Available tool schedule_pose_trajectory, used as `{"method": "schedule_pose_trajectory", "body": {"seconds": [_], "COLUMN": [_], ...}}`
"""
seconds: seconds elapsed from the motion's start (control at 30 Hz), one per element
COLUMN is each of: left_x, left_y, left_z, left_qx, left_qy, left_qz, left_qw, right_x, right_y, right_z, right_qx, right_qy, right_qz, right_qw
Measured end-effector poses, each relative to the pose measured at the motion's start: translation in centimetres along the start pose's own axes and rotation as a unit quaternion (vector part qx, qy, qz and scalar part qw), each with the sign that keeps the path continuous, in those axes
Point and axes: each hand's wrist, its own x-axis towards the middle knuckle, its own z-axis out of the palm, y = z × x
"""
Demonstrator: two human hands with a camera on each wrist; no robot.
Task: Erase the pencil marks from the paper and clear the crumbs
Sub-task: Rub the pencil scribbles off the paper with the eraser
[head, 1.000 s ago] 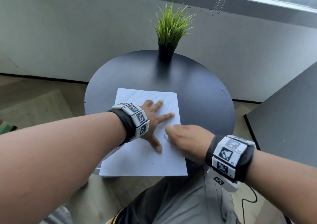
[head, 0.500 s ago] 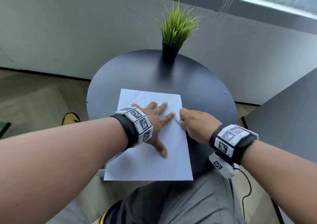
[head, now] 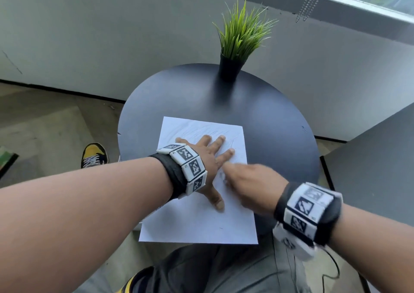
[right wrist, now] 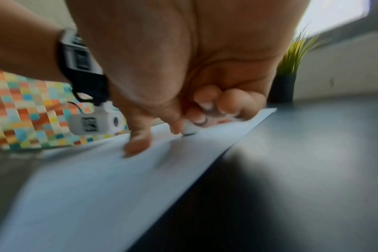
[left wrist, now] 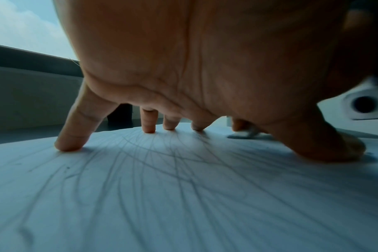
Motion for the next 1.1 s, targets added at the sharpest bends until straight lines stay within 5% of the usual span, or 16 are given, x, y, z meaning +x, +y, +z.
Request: {"method": "schedule_pose_trajectory", "body": {"seconds": [0.07, 0.2, 0.33, 0.43, 0.57, 0.67, 0.8, 0.93, 1.1], "left_x": [0.1, 0.3, 0.1, 0.2, 0.4, 0.7, 1.3, 1.7, 2.4], "left_y": [0.0, 0.1, 0.1, 0.1, 0.1, -0.2, -0.6, -0.3, -0.7], "left_z": [0.0, 0.0, 0.0, 0.0, -0.5, -0.9, -1.4, -2.0, -1.8], "left_qx": [0.003, 0.008, 0.005, 0.005, 0.011, 0.017, 0.047, 0.063, 0.027], "left_qy": [0.004, -0.002, 0.006, 0.005, -0.005, 0.016, 0.063, 0.044, 0.000], "left_qz": [0.001, -0.003, 0.001, -0.001, -0.005, 0.005, 0.023, 0.021, 0.025], "left_qw": [1.000, 1.000, 1.000, 1.000, 1.000, 1.000, 0.997, 0.997, 0.999], "right_x": [-0.1, 2.2, 0.0, 0.1, 0.6, 0.0, 0.5, 0.7, 1.4], "right_y": [0.4, 4.7, 0.8, 2.3, 5.3, 4.1, 4.3, 5.0, 6.0], "right_z": [-0.1, -1.2, 0.3, -0.7, -2.6, -2.2, -1.1, -0.7, -1.6], "right_qx": [0.003, 0.014, -0.005, -0.015, 0.123, 0.272, 0.329, 0.421, 0.366], "right_qy": [-0.008, 0.058, 0.011, 0.020, 0.089, 0.071, 0.066, 0.058, 0.110], "right_qz": [0.001, 0.128, -0.010, 0.040, 0.175, 0.157, 0.193, 0.188, 0.176], "right_qw": [1.000, 0.990, 1.000, 0.999, 0.973, 0.947, 0.922, 0.885, 0.907]}}
